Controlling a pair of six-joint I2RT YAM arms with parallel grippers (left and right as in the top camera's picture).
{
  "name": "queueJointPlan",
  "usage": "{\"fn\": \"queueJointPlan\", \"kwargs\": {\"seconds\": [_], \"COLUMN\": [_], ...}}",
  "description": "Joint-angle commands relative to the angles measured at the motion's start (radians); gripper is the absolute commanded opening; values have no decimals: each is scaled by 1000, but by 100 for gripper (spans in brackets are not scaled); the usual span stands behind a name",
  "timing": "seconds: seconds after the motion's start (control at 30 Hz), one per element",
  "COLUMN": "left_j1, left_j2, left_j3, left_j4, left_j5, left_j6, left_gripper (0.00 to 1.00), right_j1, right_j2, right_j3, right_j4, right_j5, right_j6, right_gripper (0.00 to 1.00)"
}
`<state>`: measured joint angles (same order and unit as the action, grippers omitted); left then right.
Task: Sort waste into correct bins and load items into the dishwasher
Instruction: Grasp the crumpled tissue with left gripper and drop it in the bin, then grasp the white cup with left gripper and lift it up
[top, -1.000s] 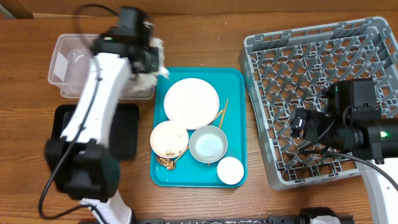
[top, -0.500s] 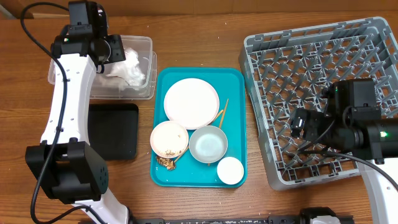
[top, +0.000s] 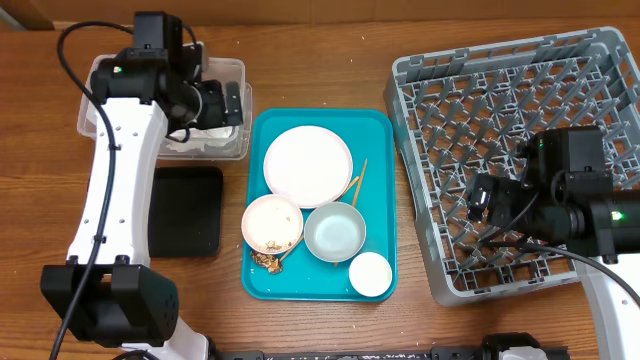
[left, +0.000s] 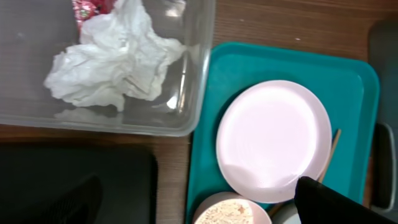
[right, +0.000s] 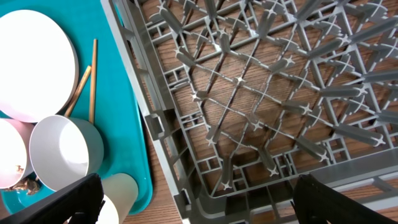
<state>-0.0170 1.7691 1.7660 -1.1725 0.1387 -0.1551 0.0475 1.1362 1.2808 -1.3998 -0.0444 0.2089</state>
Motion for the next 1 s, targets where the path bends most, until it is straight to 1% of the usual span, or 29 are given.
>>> {"fn": "queueJointPlan", "kwargs": {"seconds": [0.0, 0.1, 0.2, 0.33, 0.4, 0.57, 0.73, 0.97], "left_j1": [0, -2, -16, -60, -88, -164, -280, -435], "left_j2": [-11, -11, -11, -11, -11, -11, -11, -11], "left_j3": [19, 19, 19, 19, 19, 15, -20, -125], "left_j4": [-2, -46, -118, -193, -217, -267, -278, -278], "left_j5": [57, 101, 101, 88, 63, 61, 61, 73], "left_j6": [-10, -10, -10, -10, -11, -29, -33, -33], "left_gripper": [100, 94, 88, 88, 88, 89, 90, 92], "right_j1": [2, 2, 2, 2, 2, 2, 2, 2], "right_j2": [-2, -2, -2, -2, -2, -2, -2, -2], "right_j3": [10, 10, 10, 10, 10, 10, 10, 10], "right_j4": [3, 2, 0, 0, -1, -1, -1, -2], "right_j5": [5, 5, 5, 5, 5, 5, 5, 5], "right_j6": [-3, -3, -3, -3, -3, -3, -3, -3], "right_gripper": [100, 100, 100, 100, 100, 100, 100, 100]}}
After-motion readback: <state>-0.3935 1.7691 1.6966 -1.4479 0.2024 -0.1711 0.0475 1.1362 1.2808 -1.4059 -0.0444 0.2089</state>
